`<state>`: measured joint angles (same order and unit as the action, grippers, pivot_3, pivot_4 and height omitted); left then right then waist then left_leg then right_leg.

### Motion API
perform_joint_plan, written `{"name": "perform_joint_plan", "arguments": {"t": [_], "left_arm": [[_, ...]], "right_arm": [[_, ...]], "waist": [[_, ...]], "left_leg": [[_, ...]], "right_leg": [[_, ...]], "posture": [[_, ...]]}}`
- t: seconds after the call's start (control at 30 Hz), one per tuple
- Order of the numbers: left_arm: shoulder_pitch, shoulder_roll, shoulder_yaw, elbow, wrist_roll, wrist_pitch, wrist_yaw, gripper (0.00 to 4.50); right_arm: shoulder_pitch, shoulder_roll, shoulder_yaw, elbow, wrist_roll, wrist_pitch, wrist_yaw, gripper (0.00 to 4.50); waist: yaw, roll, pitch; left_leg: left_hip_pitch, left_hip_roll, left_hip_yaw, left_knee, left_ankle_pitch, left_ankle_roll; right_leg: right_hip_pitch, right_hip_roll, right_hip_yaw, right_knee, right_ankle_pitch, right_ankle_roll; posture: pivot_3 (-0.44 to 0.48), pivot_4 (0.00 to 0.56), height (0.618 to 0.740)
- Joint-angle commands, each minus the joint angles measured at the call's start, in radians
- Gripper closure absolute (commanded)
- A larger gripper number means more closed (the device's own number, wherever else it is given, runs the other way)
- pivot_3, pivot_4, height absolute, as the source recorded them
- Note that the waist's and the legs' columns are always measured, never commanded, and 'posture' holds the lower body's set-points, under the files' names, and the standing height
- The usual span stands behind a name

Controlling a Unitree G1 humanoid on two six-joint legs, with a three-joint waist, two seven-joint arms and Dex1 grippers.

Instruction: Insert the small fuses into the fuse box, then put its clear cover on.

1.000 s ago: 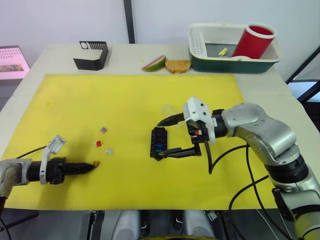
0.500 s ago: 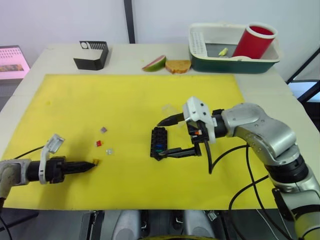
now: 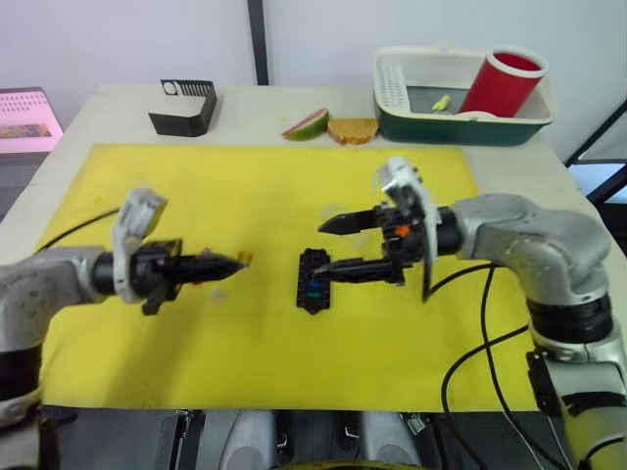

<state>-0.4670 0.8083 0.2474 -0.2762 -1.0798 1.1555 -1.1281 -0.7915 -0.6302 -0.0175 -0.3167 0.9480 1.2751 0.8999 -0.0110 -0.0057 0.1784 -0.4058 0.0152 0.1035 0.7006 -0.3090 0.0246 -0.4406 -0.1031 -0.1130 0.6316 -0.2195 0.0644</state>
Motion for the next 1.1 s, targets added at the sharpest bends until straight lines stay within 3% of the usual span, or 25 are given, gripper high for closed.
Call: {"name": "perform_joint_plan", "arguments": {"t": [0.03, 0.27, 0.37, 0.43, 0.67, 0.77, 0.83, 1.1], "left_arm": [[-0.061, -0.026, -0.027, -0.021, -0.029, -0.011, 0.03, 4.44], [-0.127, -0.065, -0.083, -0.008, -0.018, -0.041, 0.039, 4.44], [-0.132, -0.07, -0.094, 0.0, -0.011, -0.05, 0.036, 4.5], [-0.133, -0.068, -0.1, 0.002, -0.011, -0.056, 0.035, 4.5], [-0.124, -0.059, -0.104, 0.005, -0.002, -0.074, 0.033, 4.5], [-0.12, -0.059, -0.103, 0.003, -0.004, -0.076, 0.036, 4.5], [-0.118, -0.06, -0.101, 0.003, -0.005, -0.077, 0.039, 4.5], [-0.113, -0.057, -0.101, 0.003, 0.0, -0.082, 0.039, 4.5]], "right_arm": [[-0.047, 0.019, -0.08, -0.003, 0.114, 0.092, -0.062, 0.0], [-0.088, 0.09, -0.123, -0.005, 0.226, 0.151, -0.189, 0.0], [-0.093, 0.111, -0.111, -0.01, 0.245, 0.15, -0.23, 0.76], [-0.097, 0.119, -0.105, -0.01, 0.255, 0.148, -0.249, 1.63], [-0.108, 0.132, -0.09, -0.001, 0.278, 0.139, -0.28, 1.63], [-0.108, 0.134, -0.085, -0.001, 0.283, 0.138, -0.286, 2.48], [-0.107, 0.133, -0.075, -0.005, 0.279, 0.135, -0.288, 3.39], [-0.107, 0.129, -0.061, -0.008, 0.273, 0.121, -0.286, 3.39]], "waist": [[-0.003, 0.0, 0.0], [-0.001, 0.0, 0.0], [0.0, 0.0, 0.0], [0.0, 0.0, 0.0], [-0.001, 0.0, 0.0], [-0.001, 0.0, 0.0], [-0.001, 0.0, 0.0], [-0.001, 0.0, 0.0]], "left_leg": [[0.0, 0.0, 0.0, 0.0, 0.0, 0.0], [0.001, 0.0, 0.0, -0.001, 0.001, -0.001], [0.001, 0.0, 0.0, -0.001, 0.001, -0.001], [0.0, 0.0, 0.0, 0.0, 0.001, -0.001], [0.0, 0.0, 0.0, -0.001, 0.001, -0.001], [0.0, 0.0, 0.0, -0.001, 0.001, -0.001], [0.0, 0.0, 0.0, -0.001, 0.001, -0.001], [0.0, 0.0, 0.0, -0.001, 0.001, -0.001]], "right_leg": [[0.0, 0.0, 0.0, 0.0, 0.0, 0.0], [0.0, 0.001, 0.0, 0.0, 0.0, 0.0], [0.0, 0.001, 0.0, 0.0, 0.0, 0.0], [0.0, 0.001, 0.0, 0.0, 0.0, 0.0], [0.0, 0.002, 0.0, 0.0, 0.0, 0.0], [0.0, 0.002, 0.0, 0.0, 0.0, 0.0], [0.0, 0.002, 0.0, 0.0, 0.0, 0.0], [0.0, 0.002, 0.0, 0.0, 0.0, 0.0]], "posture": [[0.0, 0.15, 0.74], [0.0, 0.15, 0.74], [0.0, 0.15, 0.74], [0.0, 0.15, 0.74], [0.0, 0.15, 0.74], [0.0, 0.15, 0.74], [0.0, 0.15, 0.74], [0.0, 0.15, 0.74]]}}
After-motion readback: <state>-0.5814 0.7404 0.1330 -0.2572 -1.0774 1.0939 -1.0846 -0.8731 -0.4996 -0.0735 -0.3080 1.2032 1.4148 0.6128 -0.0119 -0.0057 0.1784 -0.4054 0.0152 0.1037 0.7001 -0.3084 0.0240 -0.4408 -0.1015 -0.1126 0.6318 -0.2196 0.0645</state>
